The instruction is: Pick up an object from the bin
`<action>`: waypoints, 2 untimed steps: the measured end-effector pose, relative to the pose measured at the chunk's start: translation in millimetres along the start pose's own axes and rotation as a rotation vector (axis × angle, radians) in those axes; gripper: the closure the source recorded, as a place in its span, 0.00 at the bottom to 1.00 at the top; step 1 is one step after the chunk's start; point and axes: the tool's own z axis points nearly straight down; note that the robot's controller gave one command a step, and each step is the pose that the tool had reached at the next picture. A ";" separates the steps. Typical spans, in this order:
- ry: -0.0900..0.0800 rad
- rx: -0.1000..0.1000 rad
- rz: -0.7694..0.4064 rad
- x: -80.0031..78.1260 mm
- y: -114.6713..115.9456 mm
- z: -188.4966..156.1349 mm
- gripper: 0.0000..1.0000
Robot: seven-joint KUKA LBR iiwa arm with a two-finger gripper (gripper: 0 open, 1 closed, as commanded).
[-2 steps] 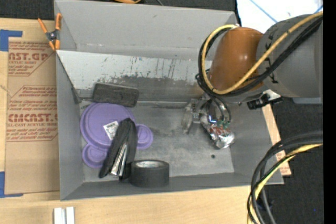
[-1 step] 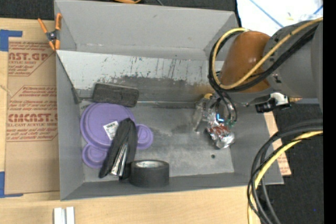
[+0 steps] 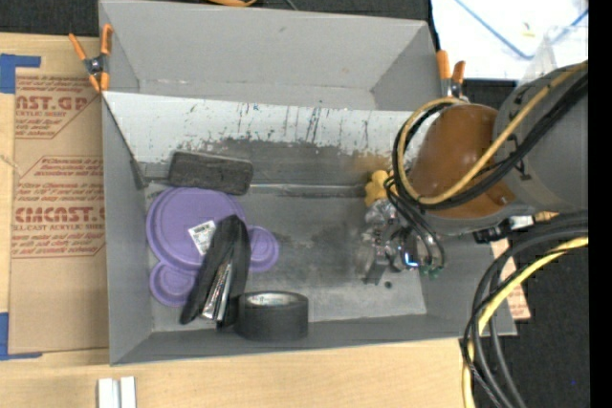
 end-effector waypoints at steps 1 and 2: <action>-0.012 0.003 -0.065 -77.8 -35.4 13.6 1.00; 0.000 0.000 -0.192 -49.4 1.5 -80.4 1.00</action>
Offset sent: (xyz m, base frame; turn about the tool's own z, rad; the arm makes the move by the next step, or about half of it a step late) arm 0.0417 0.0065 0.1132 -0.2323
